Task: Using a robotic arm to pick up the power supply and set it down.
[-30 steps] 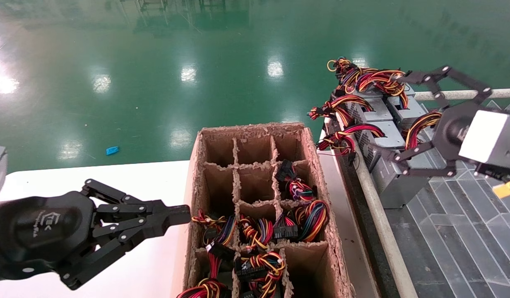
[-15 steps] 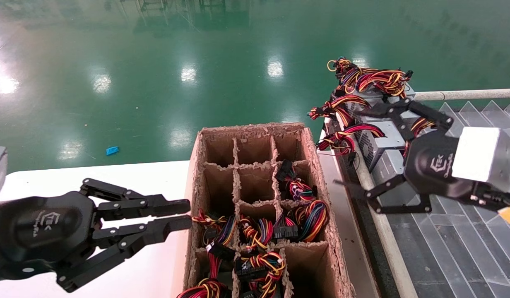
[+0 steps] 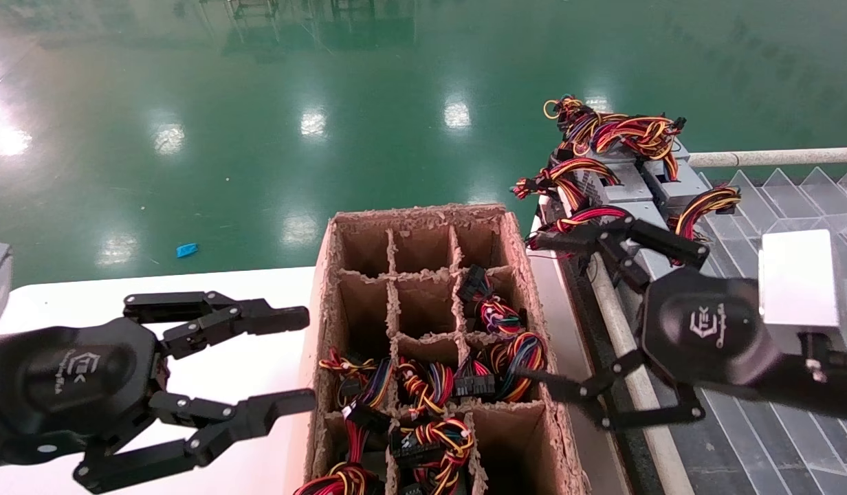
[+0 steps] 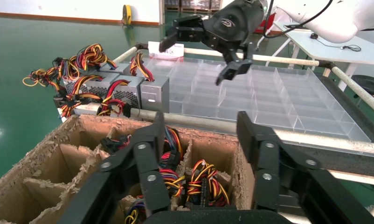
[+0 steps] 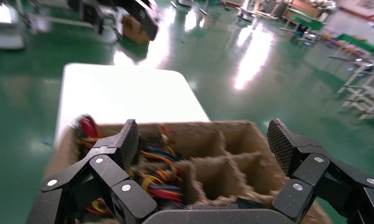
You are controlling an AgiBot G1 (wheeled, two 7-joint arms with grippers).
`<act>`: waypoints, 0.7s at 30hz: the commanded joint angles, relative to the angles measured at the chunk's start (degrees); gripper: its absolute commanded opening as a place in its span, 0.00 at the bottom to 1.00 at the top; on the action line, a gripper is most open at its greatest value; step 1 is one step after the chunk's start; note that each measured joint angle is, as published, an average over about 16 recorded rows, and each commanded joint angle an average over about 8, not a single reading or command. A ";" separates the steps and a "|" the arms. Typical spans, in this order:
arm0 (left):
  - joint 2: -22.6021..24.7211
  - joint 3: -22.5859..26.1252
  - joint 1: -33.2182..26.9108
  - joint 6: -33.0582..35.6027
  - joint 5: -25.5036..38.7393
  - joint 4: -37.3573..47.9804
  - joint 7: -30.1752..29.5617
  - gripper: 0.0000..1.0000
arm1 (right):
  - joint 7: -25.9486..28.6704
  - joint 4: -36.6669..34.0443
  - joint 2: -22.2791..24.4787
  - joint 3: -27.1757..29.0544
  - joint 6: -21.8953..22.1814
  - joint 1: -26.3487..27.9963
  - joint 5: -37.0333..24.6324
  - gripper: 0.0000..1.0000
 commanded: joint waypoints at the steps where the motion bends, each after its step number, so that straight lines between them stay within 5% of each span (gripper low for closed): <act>1: 0.00 0.00 0.00 0.00 0.00 0.00 0.00 1.00 | 1.26 -0.14 0.01 -0.90 -0.52 -0.03 1.36 1.00; 21: 0.00 -0.01 0.02 -0.02 -0.01 0.02 0.00 1.00 | 10.98 -1.29 0.11 -8.06 -4.68 -0.25 12.24 1.00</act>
